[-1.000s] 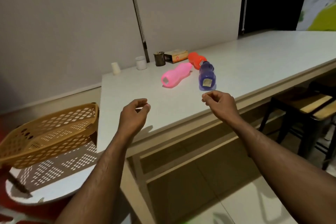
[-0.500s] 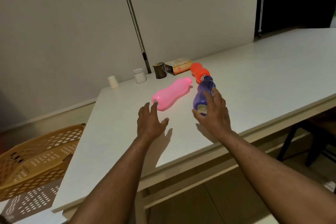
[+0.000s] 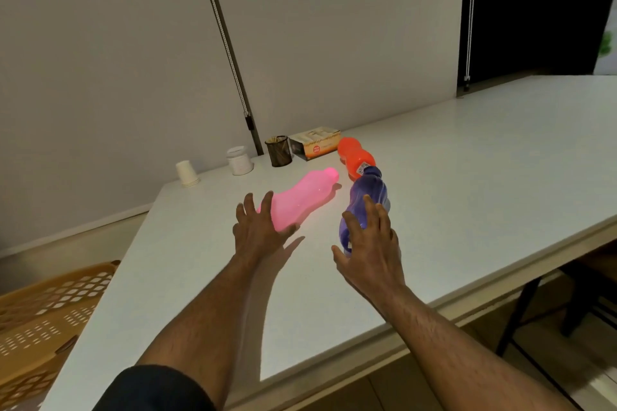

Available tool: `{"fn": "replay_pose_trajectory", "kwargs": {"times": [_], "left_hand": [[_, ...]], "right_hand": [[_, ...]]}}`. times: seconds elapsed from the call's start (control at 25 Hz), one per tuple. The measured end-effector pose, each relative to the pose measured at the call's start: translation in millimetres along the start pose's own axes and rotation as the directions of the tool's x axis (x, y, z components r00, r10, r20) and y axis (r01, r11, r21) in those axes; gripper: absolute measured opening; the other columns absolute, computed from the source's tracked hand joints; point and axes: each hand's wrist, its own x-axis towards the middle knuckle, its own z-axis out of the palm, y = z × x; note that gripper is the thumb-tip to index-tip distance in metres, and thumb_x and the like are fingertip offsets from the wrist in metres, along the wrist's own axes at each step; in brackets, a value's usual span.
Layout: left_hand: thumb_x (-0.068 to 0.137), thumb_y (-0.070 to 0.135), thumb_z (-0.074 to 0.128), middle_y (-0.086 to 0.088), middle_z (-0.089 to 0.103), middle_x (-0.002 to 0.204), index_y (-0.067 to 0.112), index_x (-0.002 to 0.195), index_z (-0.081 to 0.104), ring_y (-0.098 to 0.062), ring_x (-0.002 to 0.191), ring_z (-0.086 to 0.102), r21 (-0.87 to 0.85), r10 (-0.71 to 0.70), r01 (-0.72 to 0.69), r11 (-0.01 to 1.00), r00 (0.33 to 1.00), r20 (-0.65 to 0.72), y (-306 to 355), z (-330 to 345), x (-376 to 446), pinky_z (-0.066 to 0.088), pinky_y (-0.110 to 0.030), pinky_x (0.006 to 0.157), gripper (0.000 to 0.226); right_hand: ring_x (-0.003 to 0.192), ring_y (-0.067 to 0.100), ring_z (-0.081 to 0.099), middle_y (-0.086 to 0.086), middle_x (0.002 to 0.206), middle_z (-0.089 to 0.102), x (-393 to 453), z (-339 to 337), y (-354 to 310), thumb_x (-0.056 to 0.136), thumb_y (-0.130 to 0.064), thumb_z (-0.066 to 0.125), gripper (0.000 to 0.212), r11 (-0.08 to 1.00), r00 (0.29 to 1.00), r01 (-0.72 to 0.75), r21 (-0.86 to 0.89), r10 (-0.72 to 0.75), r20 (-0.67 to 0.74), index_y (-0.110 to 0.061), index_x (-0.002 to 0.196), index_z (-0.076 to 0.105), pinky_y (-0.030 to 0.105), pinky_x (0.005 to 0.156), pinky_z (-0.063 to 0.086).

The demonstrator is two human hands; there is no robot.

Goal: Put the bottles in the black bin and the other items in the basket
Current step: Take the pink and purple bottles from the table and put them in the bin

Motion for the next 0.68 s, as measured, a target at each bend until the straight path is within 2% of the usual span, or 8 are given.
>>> {"fn": "replay_pose_trajectory", "kwargs": {"times": [0.16,0.28,0.4,0.52,0.68], "left_hand": [[0.062,0.069,0.072,-0.011,0.031,0.152,0.031,0.145,0.028,-0.034,0.137,0.033,-0.159,-0.017,0.021,0.987,0.999,0.029,-6.8,6.0,14.7,0.040,-0.058,0.106,0.101],[0.062,0.057,0.079,-0.006,0.047,0.139,0.026,0.137,0.036,-0.028,0.123,0.049,-0.303,-0.021,0.012,0.953,0.999,-0.025,-6.1,14.7,12.9,0.049,-0.051,0.098,0.092],[0.067,0.047,0.081,-0.008,0.045,0.138,0.021,0.136,0.034,-0.028,0.121,0.050,-0.325,-0.021,-0.002,0.946,0.997,-0.068,-0.2,16.9,7.1,0.050,-0.045,0.097,0.087],[0.071,0.046,0.079,-0.009,0.044,0.135,0.018,0.134,0.033,-0.029,0.119,0.052,-0.327,-0.034,0.009,0.945,0.997,-0.069,1.2,12.4,-7.8,0.050,-0.042,0.093,0.084],[0.070,0.048,0.079,-0.008,0.048,0.127,0.014,0.132,0.036,-0.024,0.107,0.054,-0.435,-0.133,0.092,0.896,0.989,-0.063,-11.8,-11.2,-53.3,0.043,-0.031,0.078,0.082]], "right_hand": [[0.126,0.038,0.049,0.021,0.141,0.048,-1.5,-1.9,0.0,0.071,-0.035,0.079,0.064,0.996,0.996,0.004,-0.084,-0.011,-0.088,-0.014,0.124,0.051,0.047,0.088,0.055],[0.119,0.036,0.055,0.021,0.134,0.054,-2.0,-2.5,0.5,0.068,-0.033,0.082,0.066,0.995,0.993,-0.020,-0.101,0.008,-0.114,-0.012,0.122,0.051,0.045,0.082,0.057],[0.122,0.036,0.051,0.020,0.138,0.050,-2.3,-4.1,-0.6,0.072,-0.032,0.079,0.065,0.990,0.996,-0.042,-0.132,0.032,-0.082,-0.014,0.127,0.050,0.045,0.083,0.056],[0.124,0.037,0.045,0.021,0.146,0.038,-2.2,-5.1,0.1,0.074,-0.027,0.076,0.071,0.989,0.995,-0.087,-0.116,0.081,-0.055,-0.017,0.134,0.040,0.045,0.080,0.057],[0.119,0.036,0.046,0.017,0.148,0.032,-3.7,-6.0,1.3,0.074,-0.029,0.074,0.075,0.990,0.990,-0.131,-0.042,0.129,-0.053,-0.023,0.137,0.035,0.044,0.079,0.057]]}}
